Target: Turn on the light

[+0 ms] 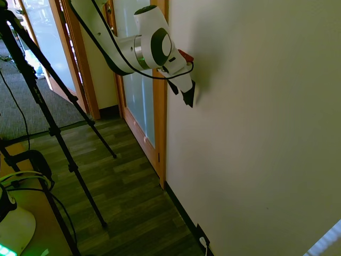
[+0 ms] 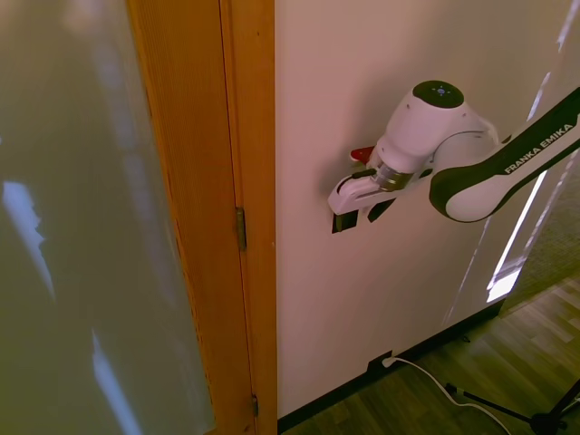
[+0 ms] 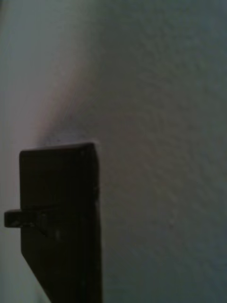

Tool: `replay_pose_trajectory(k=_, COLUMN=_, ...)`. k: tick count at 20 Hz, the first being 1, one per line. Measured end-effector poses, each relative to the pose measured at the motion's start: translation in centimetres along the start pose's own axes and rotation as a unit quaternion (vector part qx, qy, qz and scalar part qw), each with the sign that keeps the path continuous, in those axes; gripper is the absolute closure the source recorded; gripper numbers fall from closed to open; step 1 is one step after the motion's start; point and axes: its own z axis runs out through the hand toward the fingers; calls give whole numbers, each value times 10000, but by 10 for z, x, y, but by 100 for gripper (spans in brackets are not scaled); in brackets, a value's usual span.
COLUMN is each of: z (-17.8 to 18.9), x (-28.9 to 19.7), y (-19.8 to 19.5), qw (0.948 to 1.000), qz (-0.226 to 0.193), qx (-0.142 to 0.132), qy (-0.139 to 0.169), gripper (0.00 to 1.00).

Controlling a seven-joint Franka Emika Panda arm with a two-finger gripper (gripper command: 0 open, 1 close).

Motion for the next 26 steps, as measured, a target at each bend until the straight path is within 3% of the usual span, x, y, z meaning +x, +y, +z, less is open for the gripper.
replay_pose_trajectory(k=26, z=14, x=5, y=-10, qw=10000, qz=35, qx=20, qy=-32, gripper=100)
